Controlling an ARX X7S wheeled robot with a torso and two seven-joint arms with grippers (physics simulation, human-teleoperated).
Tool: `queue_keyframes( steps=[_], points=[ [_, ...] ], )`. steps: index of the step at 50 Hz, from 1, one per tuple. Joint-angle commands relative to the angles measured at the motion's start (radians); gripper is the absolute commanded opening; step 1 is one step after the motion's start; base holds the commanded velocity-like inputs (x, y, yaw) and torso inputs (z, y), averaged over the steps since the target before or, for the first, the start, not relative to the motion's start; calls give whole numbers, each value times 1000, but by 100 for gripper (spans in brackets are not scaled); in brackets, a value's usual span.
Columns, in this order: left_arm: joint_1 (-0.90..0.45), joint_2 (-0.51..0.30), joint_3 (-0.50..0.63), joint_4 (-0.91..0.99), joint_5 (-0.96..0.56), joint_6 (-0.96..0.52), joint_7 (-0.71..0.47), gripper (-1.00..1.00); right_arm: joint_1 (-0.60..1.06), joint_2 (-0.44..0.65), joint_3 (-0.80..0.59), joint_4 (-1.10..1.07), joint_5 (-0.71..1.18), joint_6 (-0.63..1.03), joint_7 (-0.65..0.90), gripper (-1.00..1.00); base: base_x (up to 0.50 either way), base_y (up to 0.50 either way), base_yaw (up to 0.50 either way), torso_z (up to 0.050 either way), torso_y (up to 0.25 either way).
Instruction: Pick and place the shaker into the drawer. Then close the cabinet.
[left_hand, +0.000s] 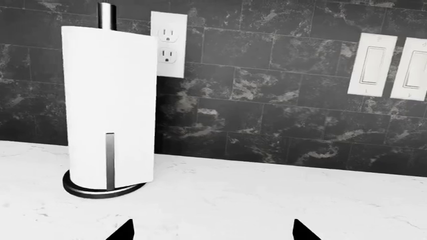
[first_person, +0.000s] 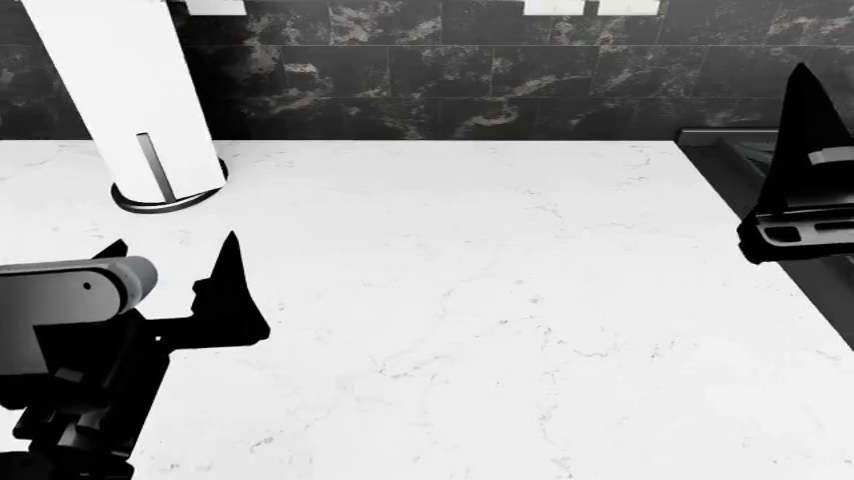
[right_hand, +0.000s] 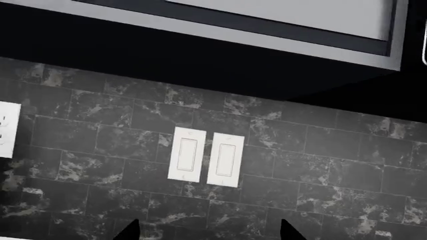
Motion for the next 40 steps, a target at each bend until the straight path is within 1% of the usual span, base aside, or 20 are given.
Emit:
queue_keyframes(
  steps=[1, 8, 15, 19, 21, 24, 27, 40],
  points=[
    [4, -4, -2, 5, 1, 0, -1, 100, 7, 3, -10, 0, 4, -5, 8, 100, -1, 500, 0, 0, 0],
    [-16, -4, -6, 12, -18, -22, 0, 100, 1, -1, -7, -1, -3, -6, 2, 100, -1, 500, 0, 0, 0],
    [-6, 6, -1, 4, -3, -21, 6, 100, -11, -6, 3, -1, -14, -6, -10, 100, -1, 500, 0, 0, 0],
    [-44, 0, -14, 19, -45, -51, -3, 100, -15, -10, 5, -1, -23, -5, -16, 100, -1, 500, 0, 0, 0],
    [-20, 4, -6, 9, -18, -34, 2, 100, -20, -12, 7, -2, -26, -5, -18, 100, -1, 500, 0, 0, 0],
    [-33, 1, -11, 16, -34, -44, -2, 100, -22, -12, 8, -3, -26, -6, -17, 100, -1, 500, 0, 0, 0],
    [-9, 5, -4, 7, -7, -26, 3, 100, -24, -11, 9, -4, -24, -8, -14, 100, -1, 500, 0, 0, 0],
    [13, 0, -2, -1, 9, -8, 8, 100, -28, -15, 7, -7, -32, -10, -17, 100, -1, 500, 0, 0, 0]
  ],
)
